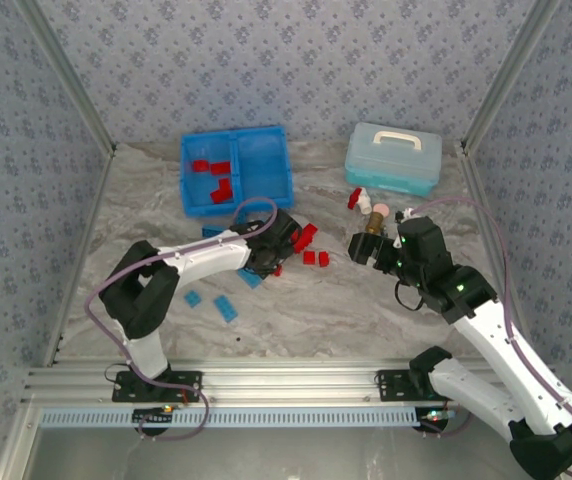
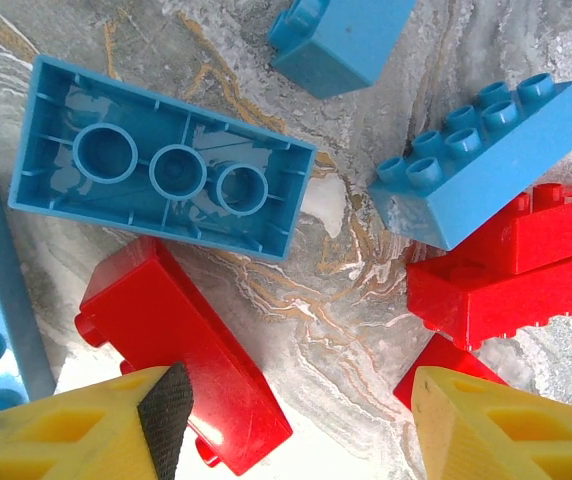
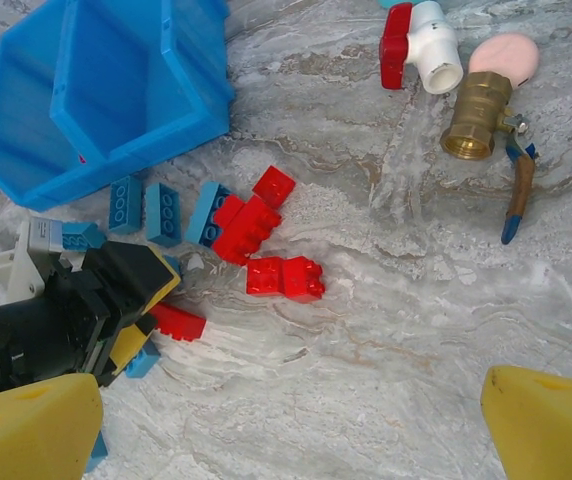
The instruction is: Sort the legos into containers by color
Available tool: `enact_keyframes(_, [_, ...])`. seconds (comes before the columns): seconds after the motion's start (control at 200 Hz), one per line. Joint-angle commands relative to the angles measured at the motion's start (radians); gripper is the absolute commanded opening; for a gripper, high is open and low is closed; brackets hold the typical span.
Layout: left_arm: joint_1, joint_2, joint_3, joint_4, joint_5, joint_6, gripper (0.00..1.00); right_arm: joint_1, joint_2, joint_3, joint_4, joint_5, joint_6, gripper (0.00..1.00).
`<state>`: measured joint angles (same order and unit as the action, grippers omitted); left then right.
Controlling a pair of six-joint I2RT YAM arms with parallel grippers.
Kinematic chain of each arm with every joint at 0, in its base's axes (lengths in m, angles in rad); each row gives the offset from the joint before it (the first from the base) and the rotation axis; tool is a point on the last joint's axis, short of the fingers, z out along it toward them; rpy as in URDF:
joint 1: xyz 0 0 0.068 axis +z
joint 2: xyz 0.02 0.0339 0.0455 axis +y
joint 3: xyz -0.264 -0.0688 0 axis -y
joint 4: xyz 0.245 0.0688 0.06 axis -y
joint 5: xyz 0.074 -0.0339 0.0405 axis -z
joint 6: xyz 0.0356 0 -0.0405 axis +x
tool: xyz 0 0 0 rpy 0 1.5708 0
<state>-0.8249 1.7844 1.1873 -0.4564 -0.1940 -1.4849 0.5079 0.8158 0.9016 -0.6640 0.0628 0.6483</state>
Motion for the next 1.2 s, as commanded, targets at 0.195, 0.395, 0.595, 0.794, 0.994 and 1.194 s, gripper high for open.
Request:
enact_keyframes(0.195, [-0.016,-0.013,0.002,-0.031,0.024,0.122,0.68,-0.008,-0.015,-0.015,-0.014,-0.008,0.024,1.00])
enact_keyframes(0.395, [-0.059,-0.107,0.039,-0.165,-0.067,0.095,0.75,-0.009,-0.013,-0.006,-0.016,-0.011,0.017,1.00])
enact_keyframes(0.595, [-0.067,-0.146,-0.084,-0.099,-0.036,-0.021,0.81,-0.012,-0.015,-0.021,-0.006,-0.012,0.024,1.00])
enact_keyframes(0.794, [-0.027,-0.069,-0.075,0.021,0.026,0.057,0.84,-0.013,-0.012,-0.017,-0.010,-0.018,0.021,1.00])
enact_keyframes(0.994, [0.006,0.021,-0.030,0.058,0.055,0.097,0.70,-0.016,-0.021,-0.007,-0.026,-0.011,0.017,1.00])
enact_keyframes(1.194, [0.013,0.083,-0.014,0.045,0.099,0.069,0.53,-0.019,-0.031,-0.006,-0.043,-0.007,0.016,1.00])
